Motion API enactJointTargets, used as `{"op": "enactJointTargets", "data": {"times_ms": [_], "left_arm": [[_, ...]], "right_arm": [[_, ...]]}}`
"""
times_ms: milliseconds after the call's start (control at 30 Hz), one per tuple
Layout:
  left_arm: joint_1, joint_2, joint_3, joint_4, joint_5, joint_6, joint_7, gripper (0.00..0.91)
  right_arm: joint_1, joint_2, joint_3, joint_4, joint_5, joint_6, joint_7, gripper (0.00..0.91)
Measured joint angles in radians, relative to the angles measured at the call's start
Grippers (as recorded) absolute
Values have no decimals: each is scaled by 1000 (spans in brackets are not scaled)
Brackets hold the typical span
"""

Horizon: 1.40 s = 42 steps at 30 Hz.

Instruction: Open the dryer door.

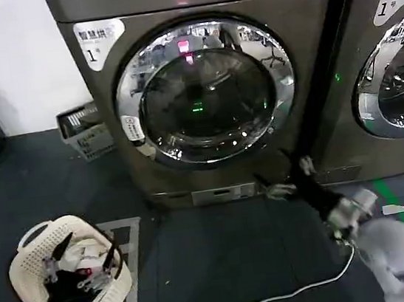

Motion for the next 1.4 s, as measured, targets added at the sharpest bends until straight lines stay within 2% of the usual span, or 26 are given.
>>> {"op": "enactJointTargets", "data": {"times_ms": [233,400,600,900,1167,1400], "left_arm": [[3,2,14,5,19,-7,3,907],[4,6,24,-2,25,-3,3,907],[6,5,27,-1,35,-3,3,907],[17,1,43,-4,71,-10,2,907],[13,0,62,8,90,-12,-2,907],[15,-2,66,8,101,-15,-2,907]], "right_arm": [[205,68,-159,-172,0,22,-19,907],[297,131,-244,-260,-58,33,-18,907],[373,233,-314,-359,-116,36,4,907],[452,360,-336,-508,-151,40,12,907],[486,419,-344,-594,-164,44,-5,907],[509,448,-364,-626,-161,33,-38,907]]}}
